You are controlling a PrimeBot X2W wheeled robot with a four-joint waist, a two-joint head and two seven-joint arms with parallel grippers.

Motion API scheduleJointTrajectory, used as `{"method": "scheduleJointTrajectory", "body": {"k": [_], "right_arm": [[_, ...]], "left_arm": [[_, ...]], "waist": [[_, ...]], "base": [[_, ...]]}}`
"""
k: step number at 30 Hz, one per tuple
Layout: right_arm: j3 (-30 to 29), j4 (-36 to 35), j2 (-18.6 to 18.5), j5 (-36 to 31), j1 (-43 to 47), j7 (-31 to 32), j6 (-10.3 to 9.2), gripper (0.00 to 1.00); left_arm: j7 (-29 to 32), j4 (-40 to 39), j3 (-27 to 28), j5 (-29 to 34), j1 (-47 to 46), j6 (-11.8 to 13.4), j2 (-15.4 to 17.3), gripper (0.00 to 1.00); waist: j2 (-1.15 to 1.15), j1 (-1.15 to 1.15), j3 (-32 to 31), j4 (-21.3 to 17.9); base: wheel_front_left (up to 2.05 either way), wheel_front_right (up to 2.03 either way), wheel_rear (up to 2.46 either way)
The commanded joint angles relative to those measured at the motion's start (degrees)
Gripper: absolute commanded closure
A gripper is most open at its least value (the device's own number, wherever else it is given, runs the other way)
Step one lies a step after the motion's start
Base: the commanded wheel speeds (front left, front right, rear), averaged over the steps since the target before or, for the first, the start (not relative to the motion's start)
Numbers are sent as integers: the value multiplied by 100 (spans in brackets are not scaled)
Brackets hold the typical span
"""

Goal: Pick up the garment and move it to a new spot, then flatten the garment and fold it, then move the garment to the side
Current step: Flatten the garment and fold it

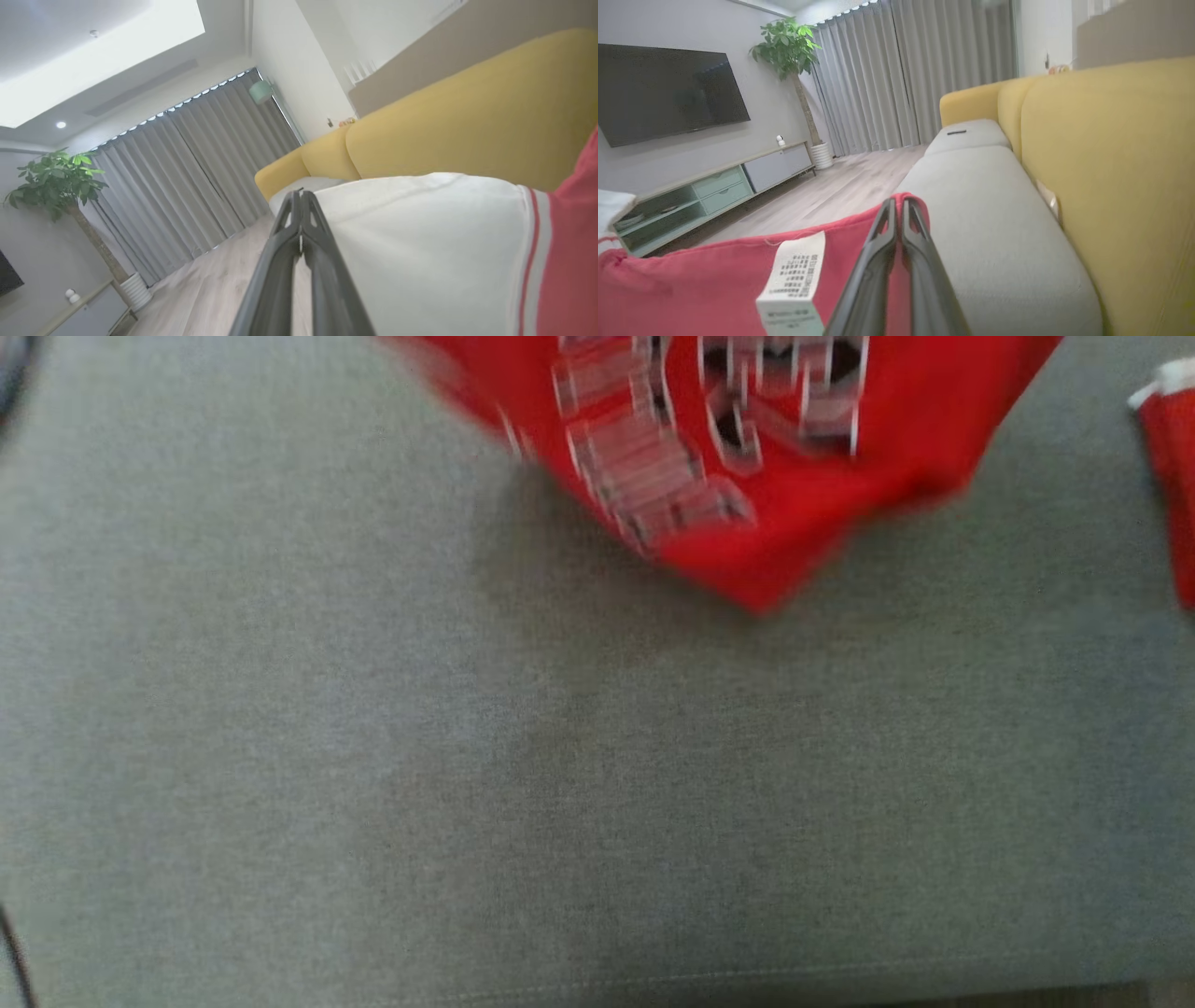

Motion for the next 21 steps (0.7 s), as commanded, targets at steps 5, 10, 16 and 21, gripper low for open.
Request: {"method": "scheduleJointTrajectory", "body": {"k": [5, 10, 16, 21], "right_arm": [[1, 530, 104, -482, -1305, -44, 12, 100], [-67, 1023, 283, -880, -2081, -320, 12, 100], [171, 1089, 347, -1232, -2174, -472, 12, 100], [140, 834, 181, -1291, -1376, -493, 12, 100]], "left_arm": [[-130, 1137, 243, 394, -2015, -123, -372, 100], [-300, 1699, 112, 937, -3106, -22, -624, 100], [-328, 862, 98, 1332, -3064, 208, -624, 100], [-329, -33, 183, 1230, -1712, 410, -466, 100]], "waist": [[0, 0, 602, -97], [0, 0, 812, -179], [0, 0, 1027, -86], [0, 0, 973, 56]], "base": [[0, 0, 0], [0, 0, 0], [0, 0, 0], [0, 0, 0]]}}
